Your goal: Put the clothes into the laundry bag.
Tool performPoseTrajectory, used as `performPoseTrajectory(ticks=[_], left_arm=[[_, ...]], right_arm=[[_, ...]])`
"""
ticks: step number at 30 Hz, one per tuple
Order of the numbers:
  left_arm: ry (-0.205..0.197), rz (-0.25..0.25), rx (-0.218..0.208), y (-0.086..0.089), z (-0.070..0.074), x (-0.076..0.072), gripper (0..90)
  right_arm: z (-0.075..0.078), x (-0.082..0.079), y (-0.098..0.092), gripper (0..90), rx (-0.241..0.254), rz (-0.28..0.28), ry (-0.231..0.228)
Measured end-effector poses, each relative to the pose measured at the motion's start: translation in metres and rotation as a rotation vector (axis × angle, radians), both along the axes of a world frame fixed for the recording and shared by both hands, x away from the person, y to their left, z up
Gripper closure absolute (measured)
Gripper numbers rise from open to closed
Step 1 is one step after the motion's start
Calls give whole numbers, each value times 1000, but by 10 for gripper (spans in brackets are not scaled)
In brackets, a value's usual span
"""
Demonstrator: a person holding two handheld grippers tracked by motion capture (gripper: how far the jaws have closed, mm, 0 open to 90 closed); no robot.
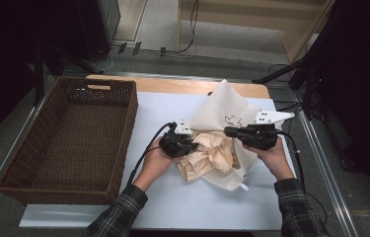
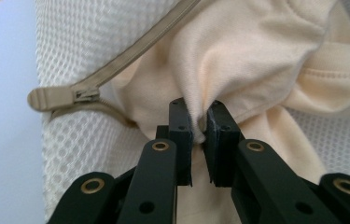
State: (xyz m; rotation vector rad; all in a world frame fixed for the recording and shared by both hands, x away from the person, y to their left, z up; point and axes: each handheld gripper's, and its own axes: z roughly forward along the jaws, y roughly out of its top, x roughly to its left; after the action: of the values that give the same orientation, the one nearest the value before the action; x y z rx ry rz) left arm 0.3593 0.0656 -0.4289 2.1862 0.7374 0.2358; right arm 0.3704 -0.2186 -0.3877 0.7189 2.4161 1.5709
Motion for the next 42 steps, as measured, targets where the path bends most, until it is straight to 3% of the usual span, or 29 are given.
performPoseTrajectory(ticks=[13, 26, 31, 37, 42], left_arm=[[-47, -47, -42, -29, 16, -3, 832], [-60, -46, -39, -63, 12, 6, 830], [-82, -25, -36, -74, 10, 7, 828], [-106, 10, -64, -83, 5, 11, 827], [-142, 43, -52, -89, 1, 14, 825]], right_arm=[[1, 0, 2, 870, 1, 6, -1], [5, -1, 1, 870, 18, 6, -13], [6, -1, 0, 870, 27, 5, -14], [8, -1, -2, 870, 39, 5, -19], [8, -1, -2, 870, 41, 2, -17]])
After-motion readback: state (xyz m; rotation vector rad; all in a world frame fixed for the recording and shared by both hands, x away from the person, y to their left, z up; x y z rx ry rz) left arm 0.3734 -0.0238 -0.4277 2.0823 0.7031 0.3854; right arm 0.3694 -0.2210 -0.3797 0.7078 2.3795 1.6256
